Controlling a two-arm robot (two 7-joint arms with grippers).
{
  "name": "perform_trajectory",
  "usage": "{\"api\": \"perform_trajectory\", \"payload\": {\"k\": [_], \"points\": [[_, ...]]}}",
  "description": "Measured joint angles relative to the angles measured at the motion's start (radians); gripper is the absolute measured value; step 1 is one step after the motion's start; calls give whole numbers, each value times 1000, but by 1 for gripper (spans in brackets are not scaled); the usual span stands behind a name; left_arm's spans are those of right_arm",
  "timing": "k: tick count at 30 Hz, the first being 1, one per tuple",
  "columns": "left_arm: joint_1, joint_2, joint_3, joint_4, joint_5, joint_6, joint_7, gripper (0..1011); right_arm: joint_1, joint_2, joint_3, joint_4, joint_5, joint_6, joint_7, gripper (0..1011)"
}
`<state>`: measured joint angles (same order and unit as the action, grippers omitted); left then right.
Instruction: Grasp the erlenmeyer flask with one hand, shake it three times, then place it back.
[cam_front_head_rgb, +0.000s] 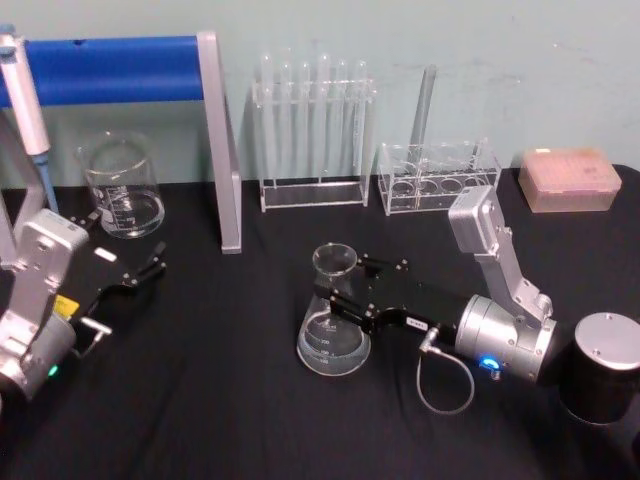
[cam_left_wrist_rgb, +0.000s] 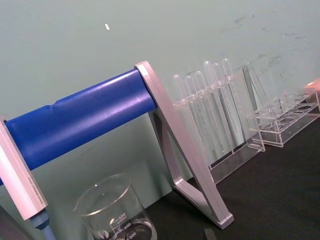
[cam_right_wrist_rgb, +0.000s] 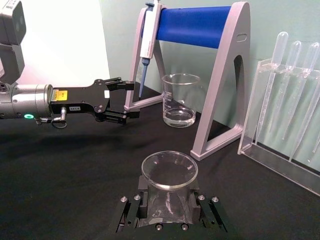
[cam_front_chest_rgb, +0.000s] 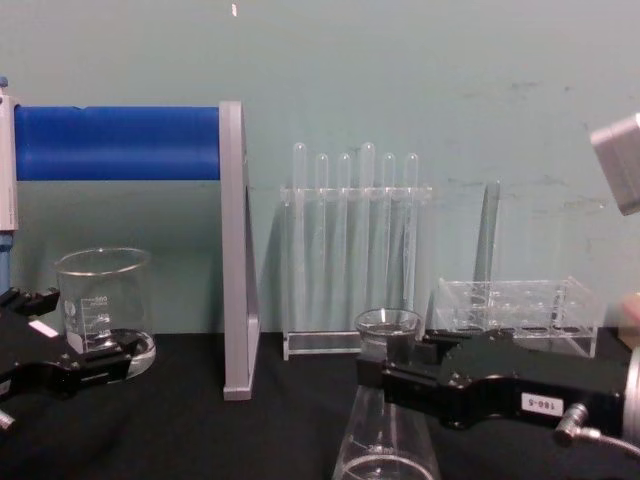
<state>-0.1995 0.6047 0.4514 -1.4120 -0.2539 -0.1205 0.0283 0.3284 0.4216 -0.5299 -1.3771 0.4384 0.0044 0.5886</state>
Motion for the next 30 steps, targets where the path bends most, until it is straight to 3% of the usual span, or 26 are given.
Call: {"api": "perform_trajectory", "payload": {"k": [11, 30], "points": [[0, 0, 0, 0, 0, 0, 0, 1001, 13, 0, 0, 19, 22, 9, 28, 452], [0, 0, 0, 0, 0, 0, 0, 1001, 10, 0, -1, 16, 17, 9, 23, 452]]}}
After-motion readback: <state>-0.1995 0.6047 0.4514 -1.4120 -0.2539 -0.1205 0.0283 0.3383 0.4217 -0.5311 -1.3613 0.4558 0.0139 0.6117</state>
